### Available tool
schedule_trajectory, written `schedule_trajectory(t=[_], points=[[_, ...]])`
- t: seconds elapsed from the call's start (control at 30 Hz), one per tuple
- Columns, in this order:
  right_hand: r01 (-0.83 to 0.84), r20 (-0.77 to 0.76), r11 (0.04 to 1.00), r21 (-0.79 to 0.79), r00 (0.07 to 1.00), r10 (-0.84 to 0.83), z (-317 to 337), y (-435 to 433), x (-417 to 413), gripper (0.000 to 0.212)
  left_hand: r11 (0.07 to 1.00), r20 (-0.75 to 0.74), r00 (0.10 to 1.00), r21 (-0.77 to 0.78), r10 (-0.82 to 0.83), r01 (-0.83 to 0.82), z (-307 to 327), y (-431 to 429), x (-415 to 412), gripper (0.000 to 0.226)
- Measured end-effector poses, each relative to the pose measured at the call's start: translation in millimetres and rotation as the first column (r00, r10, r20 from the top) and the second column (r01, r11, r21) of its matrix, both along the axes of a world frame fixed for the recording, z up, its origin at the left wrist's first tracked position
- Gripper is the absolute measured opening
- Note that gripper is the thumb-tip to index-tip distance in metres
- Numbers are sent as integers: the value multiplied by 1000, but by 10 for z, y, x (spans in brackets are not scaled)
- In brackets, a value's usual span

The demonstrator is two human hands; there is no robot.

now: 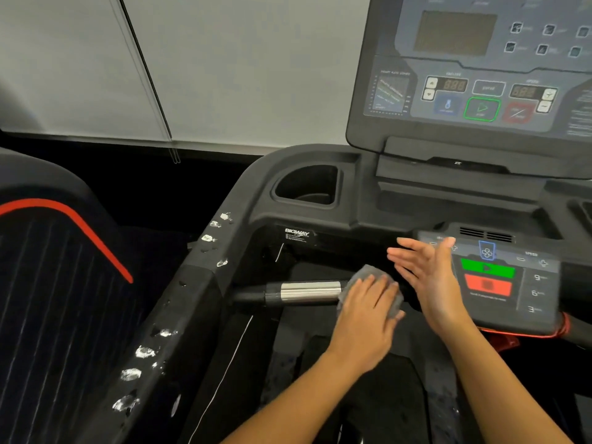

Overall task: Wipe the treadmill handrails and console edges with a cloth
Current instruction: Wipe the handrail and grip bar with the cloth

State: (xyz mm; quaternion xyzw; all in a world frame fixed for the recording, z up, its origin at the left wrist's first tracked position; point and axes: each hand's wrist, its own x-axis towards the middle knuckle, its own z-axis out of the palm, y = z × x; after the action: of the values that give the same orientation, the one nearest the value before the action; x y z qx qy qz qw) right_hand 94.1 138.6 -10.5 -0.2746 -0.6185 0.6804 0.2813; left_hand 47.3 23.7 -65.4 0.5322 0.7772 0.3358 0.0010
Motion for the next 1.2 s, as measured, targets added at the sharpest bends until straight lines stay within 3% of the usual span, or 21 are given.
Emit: schedule_trajectory(t=[0.07, 0.13, 0.23, 0.3, 0.37, 0.47, 0.53, 0.6, 0.7, 0.77, 0.8, 0.9, 0.97, 1.1, 1.2], points=[[14, 8, 1000, 3, 1000, -14, 1, -32, 49, 82, 998, 120, 992, 65, -26, 18, 102, -50, -46, 41], [43, 32, 998, 38, 999, -44, -11, -80, 82, 77, 995, 418, 908, 103, -31, -14, 258, -134, -94, 31], [28, 66, 987, 155, 997, -39, -30, -276, 101, 38, 973, 834, 551, 133, -8, -187, 461, -324, -184, 23], [-43, 72, 976, 213, 997, 28, -11, -499, 78, 27, 947, 922, 386, 151, -31, -285, 506, -470, -256, 31], [-204, 83, 955, 216, 978, 190, 4, -742, 13, 34, 929, 942, 332, 160, -43, -335, 581, -639, -306, 45], [-418, 137, 865, 278, 908, 395, -9, -1019, -151, 70, 903, 968, 212, 209, -136, -376, 709, -862, -351, 56], [-461, 130, 842, 279, 887, 443, 23, -1111, -283, 68, 898, 963, 184, 252, -196, -362, 789, -984, -385, 53], [-451, 130, 837, 311, 892, 433, 76, -1136, -410, 61, 903, 945, 269, 273, -187, -333, 889, -1107, -436, 47], [-415, 118, 845, 337, 909, 400, 127, -1078, -629, 57, 910, 828, 556, 173, 74, -378, 962, -1243, -588, 36], [-398, 87, 864, 308, 916, 391, 153, -1024, -791, 50, 844, 592, 713, 100, 375, -527, 916, -1336, -727, 34], [-396, 83, 866, 306, 917, 390, 172, -1004, -874, 46, 793, 443, 738, 91, 510, -603, 891, -1392, -784, 35], [-403, 111, 833, 380, 914, 391, 194, -945, -1166, 40, 644, 64, 644, 29, 762, -765, 778, -1554, -937, 45], [-390, 138, 803, 451, 919, 369, 166, -924, -1389, 37, 567, -70, 574, -99, 816, -818, 687, -1636, -996, 59], [-366, 166, 715, 596, 927, 336, 166, -944, -1831, 37, 452, -193, 510, -280, 838, -847, 586, -1684, -1098, 76], [-369, 180, 591, 717, 918, 355, 157, -980, -2176, 39, 414, -181, 506, -382, 843, -826, 574, -1653, -1192, 79]])
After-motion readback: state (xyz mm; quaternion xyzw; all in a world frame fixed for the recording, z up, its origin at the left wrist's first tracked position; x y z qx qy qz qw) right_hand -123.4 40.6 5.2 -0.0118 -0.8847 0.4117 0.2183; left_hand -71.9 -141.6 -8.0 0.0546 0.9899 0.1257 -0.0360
